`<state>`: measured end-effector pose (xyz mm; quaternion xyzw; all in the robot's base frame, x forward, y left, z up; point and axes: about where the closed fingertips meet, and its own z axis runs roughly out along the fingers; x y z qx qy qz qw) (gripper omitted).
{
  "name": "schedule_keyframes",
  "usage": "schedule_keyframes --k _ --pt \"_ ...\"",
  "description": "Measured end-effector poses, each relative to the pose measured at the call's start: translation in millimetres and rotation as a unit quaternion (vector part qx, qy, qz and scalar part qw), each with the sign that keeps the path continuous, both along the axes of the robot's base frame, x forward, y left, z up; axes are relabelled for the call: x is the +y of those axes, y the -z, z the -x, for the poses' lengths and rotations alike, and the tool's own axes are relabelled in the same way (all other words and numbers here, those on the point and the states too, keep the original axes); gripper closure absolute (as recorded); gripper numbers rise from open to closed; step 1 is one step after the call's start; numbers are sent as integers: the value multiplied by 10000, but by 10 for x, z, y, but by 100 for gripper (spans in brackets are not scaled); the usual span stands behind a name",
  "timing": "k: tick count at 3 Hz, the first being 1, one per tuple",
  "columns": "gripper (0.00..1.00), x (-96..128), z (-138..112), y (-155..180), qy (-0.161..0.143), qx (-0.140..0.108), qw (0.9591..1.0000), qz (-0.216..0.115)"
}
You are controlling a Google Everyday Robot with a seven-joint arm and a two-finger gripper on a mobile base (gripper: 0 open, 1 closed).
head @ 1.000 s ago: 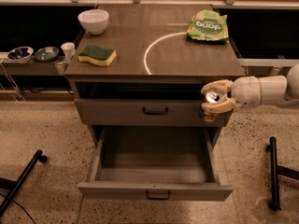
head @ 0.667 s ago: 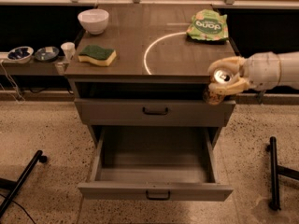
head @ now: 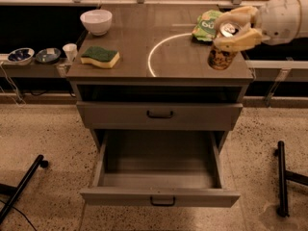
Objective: Pick orange can from middle drawer and place on counter
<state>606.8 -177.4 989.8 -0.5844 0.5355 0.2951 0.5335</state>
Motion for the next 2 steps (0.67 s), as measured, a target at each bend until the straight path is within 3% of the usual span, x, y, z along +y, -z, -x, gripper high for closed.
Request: schedule_keyframes --k 1,2 --pt "100 198 -492 15 661 654 9956 -76" --pt "100 502 -989 372 1101 1482 9810 -599"
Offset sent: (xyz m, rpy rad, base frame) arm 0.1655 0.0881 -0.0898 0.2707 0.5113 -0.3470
